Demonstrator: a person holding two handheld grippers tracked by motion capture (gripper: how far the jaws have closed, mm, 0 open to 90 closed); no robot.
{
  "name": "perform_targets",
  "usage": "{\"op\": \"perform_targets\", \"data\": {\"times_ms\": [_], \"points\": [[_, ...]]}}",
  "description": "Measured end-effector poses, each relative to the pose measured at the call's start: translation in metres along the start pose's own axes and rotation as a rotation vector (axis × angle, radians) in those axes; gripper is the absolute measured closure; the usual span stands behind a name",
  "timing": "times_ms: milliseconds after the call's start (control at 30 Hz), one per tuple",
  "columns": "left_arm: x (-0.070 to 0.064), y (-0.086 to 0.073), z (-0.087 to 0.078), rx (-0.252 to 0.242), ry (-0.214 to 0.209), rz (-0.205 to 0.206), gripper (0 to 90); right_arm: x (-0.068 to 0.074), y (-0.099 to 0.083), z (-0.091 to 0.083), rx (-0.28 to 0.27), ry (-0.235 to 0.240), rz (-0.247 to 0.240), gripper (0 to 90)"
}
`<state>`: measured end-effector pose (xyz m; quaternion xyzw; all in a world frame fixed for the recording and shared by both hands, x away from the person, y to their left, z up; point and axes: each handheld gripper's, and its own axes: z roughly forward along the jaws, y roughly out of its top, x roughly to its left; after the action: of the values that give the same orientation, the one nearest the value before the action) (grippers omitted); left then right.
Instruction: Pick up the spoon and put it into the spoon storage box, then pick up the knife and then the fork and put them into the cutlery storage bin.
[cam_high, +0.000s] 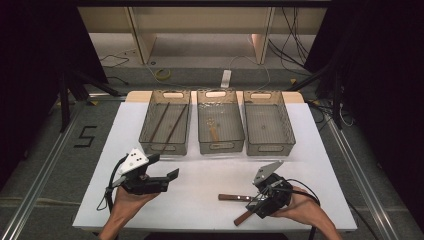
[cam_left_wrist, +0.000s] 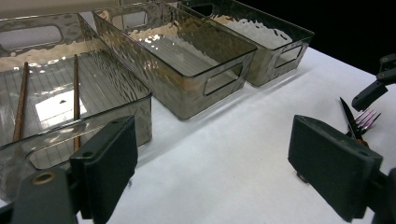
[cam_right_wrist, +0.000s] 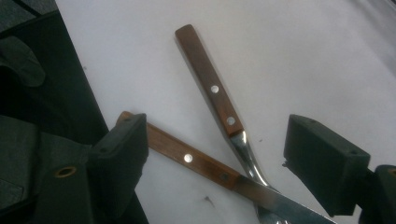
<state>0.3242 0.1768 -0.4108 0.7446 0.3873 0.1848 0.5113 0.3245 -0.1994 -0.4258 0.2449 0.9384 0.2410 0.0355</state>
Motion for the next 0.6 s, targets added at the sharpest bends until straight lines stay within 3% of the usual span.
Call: {"op": "perform_targets", "data": {"times_ms": [367,433,600], "points": [[-0.0008,-0.0006,-0.0004,-0.001,0.002,0.0,15.4,0.0045,-0.0045,0.0038,0.036,0.0,-0.01,23.7],[0.0,-0.0003,-0.0007,-0.002,0.001,0.0,15.4,0.006,-0.0048,0.005,0.046,0.002,-0.04,24.1],[-0.0011,-0.0003,-0.0001,-0.001,0.0,0.002,15.4,0.0074,-0.0045,0.0077,0.059,0.007,-0.042,25.7]]}}
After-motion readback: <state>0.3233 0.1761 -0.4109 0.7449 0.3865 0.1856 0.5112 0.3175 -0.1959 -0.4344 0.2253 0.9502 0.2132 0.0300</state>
